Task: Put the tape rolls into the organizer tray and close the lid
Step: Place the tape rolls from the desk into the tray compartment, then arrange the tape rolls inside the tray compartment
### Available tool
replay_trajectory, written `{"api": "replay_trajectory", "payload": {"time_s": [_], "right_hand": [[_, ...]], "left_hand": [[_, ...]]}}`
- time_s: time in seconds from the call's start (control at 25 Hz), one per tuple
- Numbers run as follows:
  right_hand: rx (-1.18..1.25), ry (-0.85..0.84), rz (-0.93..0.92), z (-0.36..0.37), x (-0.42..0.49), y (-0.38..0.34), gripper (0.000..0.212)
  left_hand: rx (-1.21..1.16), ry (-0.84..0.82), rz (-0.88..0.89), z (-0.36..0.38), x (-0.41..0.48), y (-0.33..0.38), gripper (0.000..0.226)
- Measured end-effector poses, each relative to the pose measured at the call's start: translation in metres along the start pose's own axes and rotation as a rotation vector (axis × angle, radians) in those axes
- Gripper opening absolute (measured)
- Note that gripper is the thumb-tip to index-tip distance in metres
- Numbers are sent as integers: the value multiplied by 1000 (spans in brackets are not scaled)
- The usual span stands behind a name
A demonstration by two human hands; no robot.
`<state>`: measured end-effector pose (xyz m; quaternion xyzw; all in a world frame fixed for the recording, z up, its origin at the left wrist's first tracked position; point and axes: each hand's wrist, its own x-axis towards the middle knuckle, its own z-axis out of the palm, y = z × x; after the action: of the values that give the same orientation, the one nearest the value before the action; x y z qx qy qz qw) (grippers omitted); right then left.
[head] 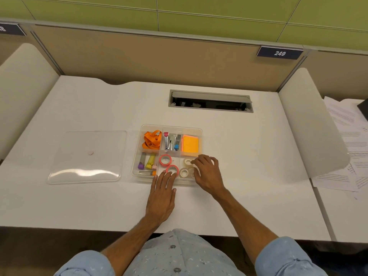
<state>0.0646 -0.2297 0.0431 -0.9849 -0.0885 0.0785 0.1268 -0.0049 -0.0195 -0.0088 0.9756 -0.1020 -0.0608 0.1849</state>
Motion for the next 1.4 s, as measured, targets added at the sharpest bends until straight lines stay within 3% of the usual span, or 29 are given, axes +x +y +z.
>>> {"api": "replay_trajectory", "payload": {"time_s": [0.24, 0.6, 1.2, 1.4], "right_hand": [[-160, -122, 14, -1, 4, -5, 42], [-201, -197, -41, 2, 10, -15, 45], [-8, -145, 4, -3, 13, -6, 50], [-48, -100, -9, -10, 16, 3, 40]], "left_hand": [[-11, -22, -8, 1, 1, -1, 58], [31, -57, -5, 2, 1, -6, 58], [40, -73, 1, 1, 1, -7, 58], [39, -77, 0, 1, 1, -6, 58]]}}
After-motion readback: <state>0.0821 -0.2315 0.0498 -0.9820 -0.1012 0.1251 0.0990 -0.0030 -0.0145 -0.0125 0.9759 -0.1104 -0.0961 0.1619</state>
